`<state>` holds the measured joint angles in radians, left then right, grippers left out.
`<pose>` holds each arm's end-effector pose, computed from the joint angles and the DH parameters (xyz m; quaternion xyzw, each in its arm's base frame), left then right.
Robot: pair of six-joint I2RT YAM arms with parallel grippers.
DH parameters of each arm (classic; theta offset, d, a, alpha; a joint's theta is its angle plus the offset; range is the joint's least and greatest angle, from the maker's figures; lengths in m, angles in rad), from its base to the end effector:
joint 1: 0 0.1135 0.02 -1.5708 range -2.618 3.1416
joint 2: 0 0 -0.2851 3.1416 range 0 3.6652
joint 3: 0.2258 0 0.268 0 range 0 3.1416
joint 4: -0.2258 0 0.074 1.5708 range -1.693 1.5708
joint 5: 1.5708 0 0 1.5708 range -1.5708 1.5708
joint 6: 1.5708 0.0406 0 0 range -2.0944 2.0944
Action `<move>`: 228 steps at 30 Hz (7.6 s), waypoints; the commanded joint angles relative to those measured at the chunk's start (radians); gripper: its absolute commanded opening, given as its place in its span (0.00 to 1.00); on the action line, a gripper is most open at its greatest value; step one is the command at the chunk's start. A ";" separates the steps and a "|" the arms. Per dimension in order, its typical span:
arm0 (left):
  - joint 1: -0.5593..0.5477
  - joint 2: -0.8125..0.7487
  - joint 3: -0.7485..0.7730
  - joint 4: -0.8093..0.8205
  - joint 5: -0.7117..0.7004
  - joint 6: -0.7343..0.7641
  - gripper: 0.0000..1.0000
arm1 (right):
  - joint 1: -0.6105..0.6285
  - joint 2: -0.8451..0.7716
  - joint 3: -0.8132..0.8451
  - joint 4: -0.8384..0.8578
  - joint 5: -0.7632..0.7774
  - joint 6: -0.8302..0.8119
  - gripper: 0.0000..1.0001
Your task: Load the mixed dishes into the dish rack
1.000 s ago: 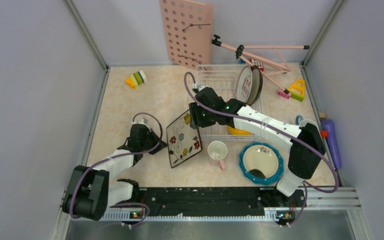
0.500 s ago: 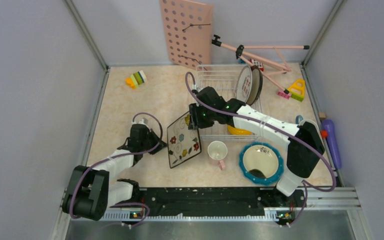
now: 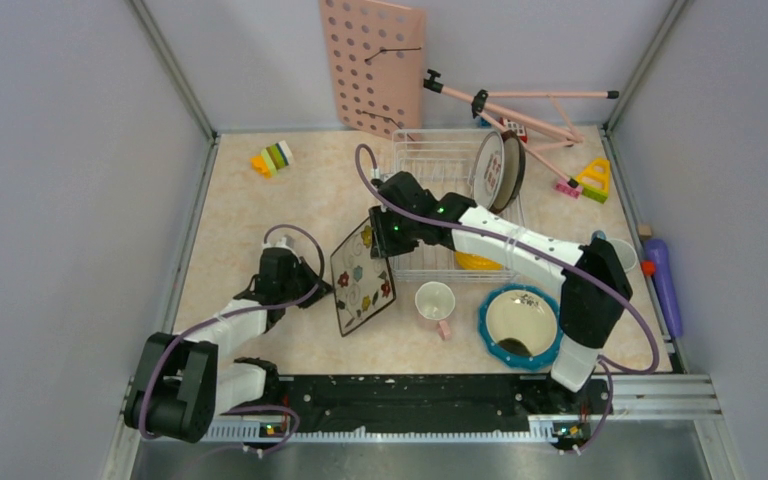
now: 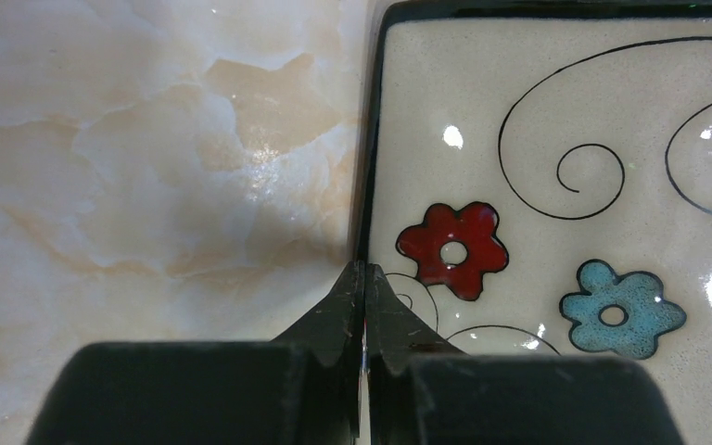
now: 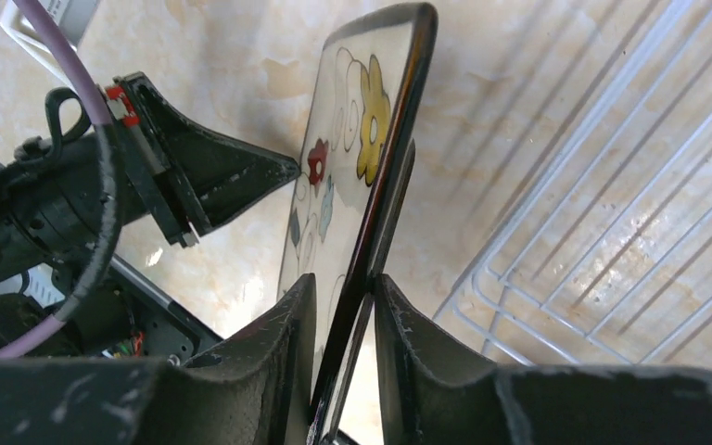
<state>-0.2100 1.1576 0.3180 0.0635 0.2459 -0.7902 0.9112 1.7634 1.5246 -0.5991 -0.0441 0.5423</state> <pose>0.1989 -0.0525 0.1408 -0.2163 0.8905 -0.2834 0.2828 0.2555 0.3324 0.3047 -0.1789 0.9161 0.2534 0.2540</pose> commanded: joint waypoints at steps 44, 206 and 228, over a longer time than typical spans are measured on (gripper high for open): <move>-0.008 -0.567 0.302 -0.579 -0.287 0.059 0.08 | 0.078 0.146 0.696 -0.243 0.172 -0.134 0.00; -0.187 0.208 0.534 -0.191 -0.169 0.050 0.00 | -0.520 -0.399 -0.600 0.316 0.034 -0.032 0.38; -0.181 -0.083 0.464 -0.322 -0.213 0.169 0.98 | -0.506 -0.781 -0.587 -0.106 0.310 -0.045 0.85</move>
<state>-0.3923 1.1858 0.8391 -0.2432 0.0799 -0.6590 0.3988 1.0885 0.9585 -0.5808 0.1860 0.4511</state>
